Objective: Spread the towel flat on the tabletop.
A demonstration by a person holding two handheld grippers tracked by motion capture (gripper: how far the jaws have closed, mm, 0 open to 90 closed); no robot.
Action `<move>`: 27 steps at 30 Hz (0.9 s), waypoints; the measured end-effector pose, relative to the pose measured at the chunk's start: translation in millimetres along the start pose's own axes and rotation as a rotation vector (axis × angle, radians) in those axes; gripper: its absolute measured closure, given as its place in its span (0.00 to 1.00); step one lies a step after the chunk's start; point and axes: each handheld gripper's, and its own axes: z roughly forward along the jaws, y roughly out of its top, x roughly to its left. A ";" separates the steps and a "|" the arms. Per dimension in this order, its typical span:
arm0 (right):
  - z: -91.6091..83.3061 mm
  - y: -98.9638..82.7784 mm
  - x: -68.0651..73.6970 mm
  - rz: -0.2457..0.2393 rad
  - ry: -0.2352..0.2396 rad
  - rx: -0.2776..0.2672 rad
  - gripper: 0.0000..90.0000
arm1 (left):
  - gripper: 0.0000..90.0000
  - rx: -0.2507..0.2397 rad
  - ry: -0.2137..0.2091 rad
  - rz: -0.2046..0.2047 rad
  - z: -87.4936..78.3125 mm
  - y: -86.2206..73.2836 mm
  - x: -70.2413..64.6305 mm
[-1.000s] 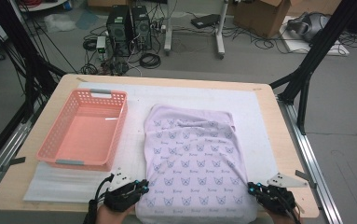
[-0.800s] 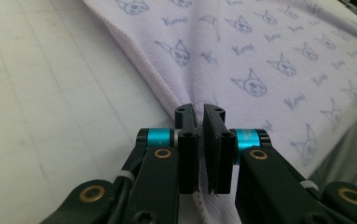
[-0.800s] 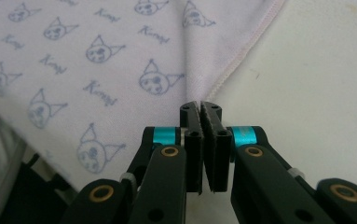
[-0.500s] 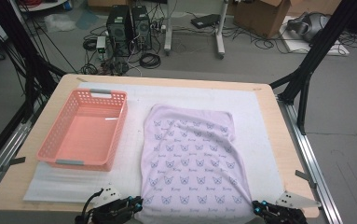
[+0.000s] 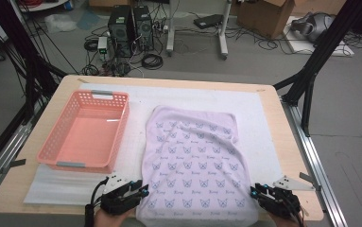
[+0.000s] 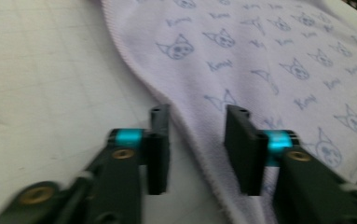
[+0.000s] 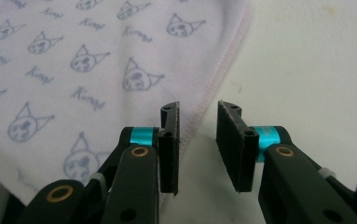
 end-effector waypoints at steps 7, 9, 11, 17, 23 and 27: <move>-6.9 -2.7 1.4 -0.038 0.046 0.026 0.99 | 0.97 0.030 -0.030 -0.030 -10.8 -2.7 3.0; -16.6 -7.2 -2.0 -0.038 0.051 0.029 0.99 | 0.96 0.035 -0.051 -0.049 -17.4 -6.2 6.2; -25.5 -11.1 -4.0 -0.033 0.062 0.022 0.99 | 0.96 0.041 -0.068 -0.058 -22.6 -8.9 6.6; -33.6 -16.4 -1.5 -0.020 0.086 0.037 0.80 | 0.80 0.027 -0.071 -0.068 -30.5 -11.0 6.7; -30.9 -10.0 -8.4 0.047 0.062 -0.037 0.78 | 0.65 -0.051 -0.056 -0.055 -26.2 -5.2 5.0; -10.1 -5.2 -2.5 0.018 0.050 -0.010 0.76 | 0.61 -0.052 -0.044 -0.048 -20.7 -4.7 3.2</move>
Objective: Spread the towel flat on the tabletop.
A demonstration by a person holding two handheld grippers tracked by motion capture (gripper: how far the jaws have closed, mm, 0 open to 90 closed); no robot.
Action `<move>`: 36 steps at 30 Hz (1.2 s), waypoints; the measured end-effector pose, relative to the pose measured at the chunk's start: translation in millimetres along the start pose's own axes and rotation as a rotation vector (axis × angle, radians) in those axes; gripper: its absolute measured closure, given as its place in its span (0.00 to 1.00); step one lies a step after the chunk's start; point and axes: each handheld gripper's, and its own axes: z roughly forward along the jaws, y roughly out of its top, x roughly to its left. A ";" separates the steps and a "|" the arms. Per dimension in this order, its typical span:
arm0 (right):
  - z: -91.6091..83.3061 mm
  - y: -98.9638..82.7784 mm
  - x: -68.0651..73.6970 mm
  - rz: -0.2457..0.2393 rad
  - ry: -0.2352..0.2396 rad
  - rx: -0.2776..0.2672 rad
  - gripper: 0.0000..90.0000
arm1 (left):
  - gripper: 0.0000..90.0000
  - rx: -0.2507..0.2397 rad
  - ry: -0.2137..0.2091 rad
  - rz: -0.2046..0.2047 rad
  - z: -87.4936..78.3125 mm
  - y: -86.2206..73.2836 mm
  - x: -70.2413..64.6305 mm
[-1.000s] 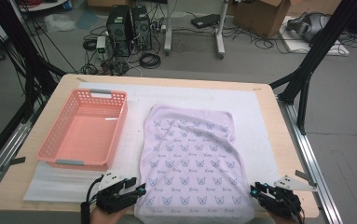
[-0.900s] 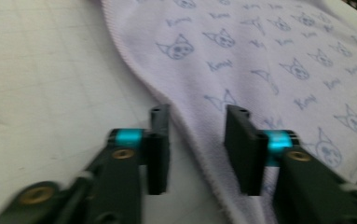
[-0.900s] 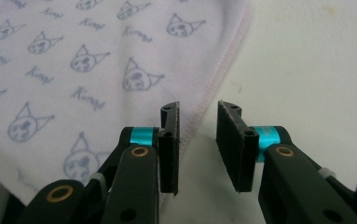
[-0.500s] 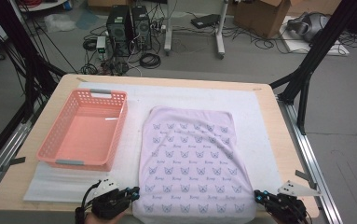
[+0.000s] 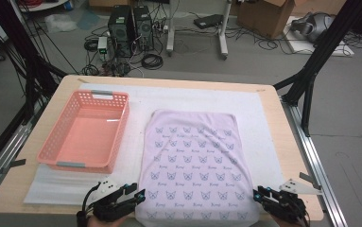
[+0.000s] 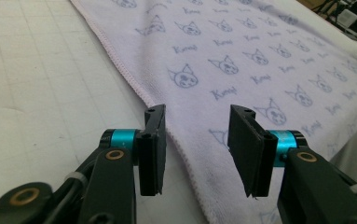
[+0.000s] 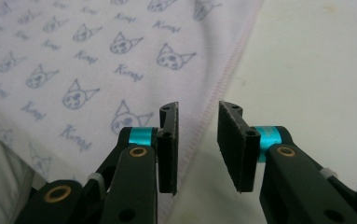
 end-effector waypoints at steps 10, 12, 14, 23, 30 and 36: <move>-10.3 -2.8 6.5 -0.099 -0.057 0.092 0.98 | 0.54 -0.019 0.003 0.001 -1.8 2.0 0.2; -12.7 -5.1 6.5 -0.092 -0.037 0.080 0.88 | 0.52 -0.023 0.001 -0.003 -1.9 2.5 1.5; -14.4 -4.9 4.9 -0.079 -0.048 0.049 0.74 | 0.51 -0.031 0.000 0.000 -1.2 3.8 2.8; -14.1 7.4 -6.1 -0.007 -0.009 -0.090 0.52 | 0.49 -0.074 -0.015 0.020 4.1 10.8 6.5; -7.8 14.9 -9.5 -0.026 -0.026 -0.084 0.52 | 0.47 -0.091 -0.021 0.050 4.3 24.3 8.8; 1.4 21.8 -22.7 0.013 -0.048 -0.078 0.56 | 0.48 -0.060 -0.028 0.055 15.8 32.4 16.5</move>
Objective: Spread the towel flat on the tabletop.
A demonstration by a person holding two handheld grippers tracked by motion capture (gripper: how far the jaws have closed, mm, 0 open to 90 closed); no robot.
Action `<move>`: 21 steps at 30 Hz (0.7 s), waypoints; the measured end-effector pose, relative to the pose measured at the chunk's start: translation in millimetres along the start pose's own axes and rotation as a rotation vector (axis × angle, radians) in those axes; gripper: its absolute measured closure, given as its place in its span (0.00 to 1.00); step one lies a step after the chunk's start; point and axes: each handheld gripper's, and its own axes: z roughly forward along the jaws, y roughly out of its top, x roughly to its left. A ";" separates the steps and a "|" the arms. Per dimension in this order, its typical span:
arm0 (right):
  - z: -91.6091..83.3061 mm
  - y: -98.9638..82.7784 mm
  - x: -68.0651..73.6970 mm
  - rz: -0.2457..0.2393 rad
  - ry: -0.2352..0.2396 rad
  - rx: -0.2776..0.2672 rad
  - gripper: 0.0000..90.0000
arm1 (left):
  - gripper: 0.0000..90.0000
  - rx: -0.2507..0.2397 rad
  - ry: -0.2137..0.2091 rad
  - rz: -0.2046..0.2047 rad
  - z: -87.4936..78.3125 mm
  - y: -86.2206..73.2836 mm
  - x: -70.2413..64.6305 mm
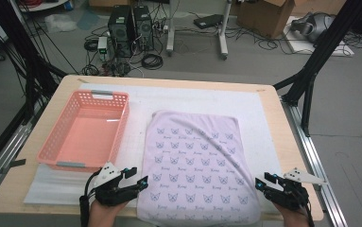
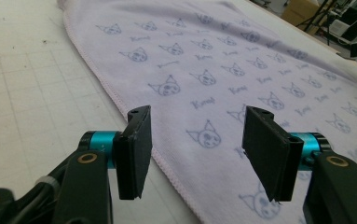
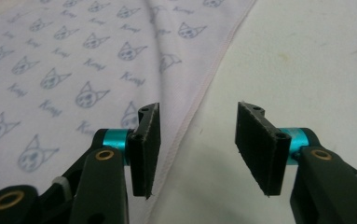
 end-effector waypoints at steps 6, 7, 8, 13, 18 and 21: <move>20.9 12.5 -7.3 0.005 -0.002 0.008 0.59 | 0.52 0.073 0.005 -0.010 18.2 2.8 11.2; 24.4 14.7 -7.7 0.000 -0.001 0.011 0.60 | 0.53 0.080 0.008 -0.012 20.8 4.1 13.1; 27.7 16.9 -7.7 -0.003 -0.003 0.015 0.61 | 0.53 0.089 0.010 -0.015 23.2 5.5 15.0; 40.0 24.9 -12.0 0.013 -0.021 0.032 0.68 | 0.57 0.140 0.008 -0.021 36.1 9.8 20.3; 52.7 31.1 -18.6 0.036 -0.032 0.049 0.71 | 0.73 0.188 0.032 0.045 46.3 11.0 13.7; 58.5 34.2 -20.7 0.036 -0.032 0.052 0.70 | 0.97 0.211 0.042 0.079 46.0 12.2 11.8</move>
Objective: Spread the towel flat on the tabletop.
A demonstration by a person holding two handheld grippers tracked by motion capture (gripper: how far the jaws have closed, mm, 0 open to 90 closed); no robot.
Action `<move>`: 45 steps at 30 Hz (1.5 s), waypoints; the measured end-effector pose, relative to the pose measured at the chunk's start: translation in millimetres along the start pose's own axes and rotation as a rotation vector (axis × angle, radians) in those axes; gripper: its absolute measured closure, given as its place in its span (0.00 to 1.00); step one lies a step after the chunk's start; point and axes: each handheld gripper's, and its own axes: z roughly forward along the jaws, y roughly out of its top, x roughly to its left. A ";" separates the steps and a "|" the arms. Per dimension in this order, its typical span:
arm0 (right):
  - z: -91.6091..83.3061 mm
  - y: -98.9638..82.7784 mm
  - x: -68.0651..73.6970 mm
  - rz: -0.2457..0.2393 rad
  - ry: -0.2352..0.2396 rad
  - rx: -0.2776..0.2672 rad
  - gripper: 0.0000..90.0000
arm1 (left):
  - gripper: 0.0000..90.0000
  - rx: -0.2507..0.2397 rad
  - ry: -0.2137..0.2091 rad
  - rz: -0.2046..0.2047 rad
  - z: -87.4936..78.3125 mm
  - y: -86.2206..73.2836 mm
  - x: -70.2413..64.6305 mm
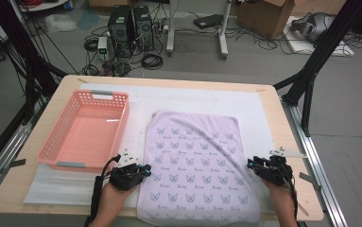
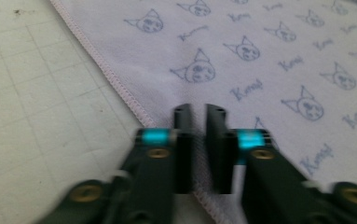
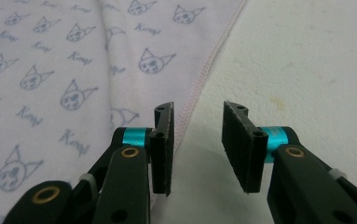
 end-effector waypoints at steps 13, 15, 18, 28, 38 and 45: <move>36.4 30.1 -12.4 0.027 -0.021 0.035 0.69 | 0.65 -0.035 -0.053 -0.055 -8.6 -4.6 8.9; 48.3 38.2 -9.7 0.009 -0.021 0.036 0.71 | 0.60 -0.048 -0.054 -0.058 -6.8 -3.6 10.3; 59.6 47.6 -3.6 -0.039 -0.059 0.056 0.92 | 0.55 -0.068 -0.053 -0.072 -4.1 -1.3 13.3; 52.8 48.7 -15.8 -0.038 -0.148 0.054 0.72 | 0.51 -0.094 -0.069 -0.088 4.5 8.0 20.0; 42.2 48.7 -12.1 -0.066 -0.094 0.026 0.71 | 0.56 -0.143 -0.049 -0.109 28.5 42.6 35.9; 44.9 49.1 -8.4 -0.086 -0.077 0.032 0.70 | 0.67 -0.169 -0.002 -0.102 49.8 81.1 45.4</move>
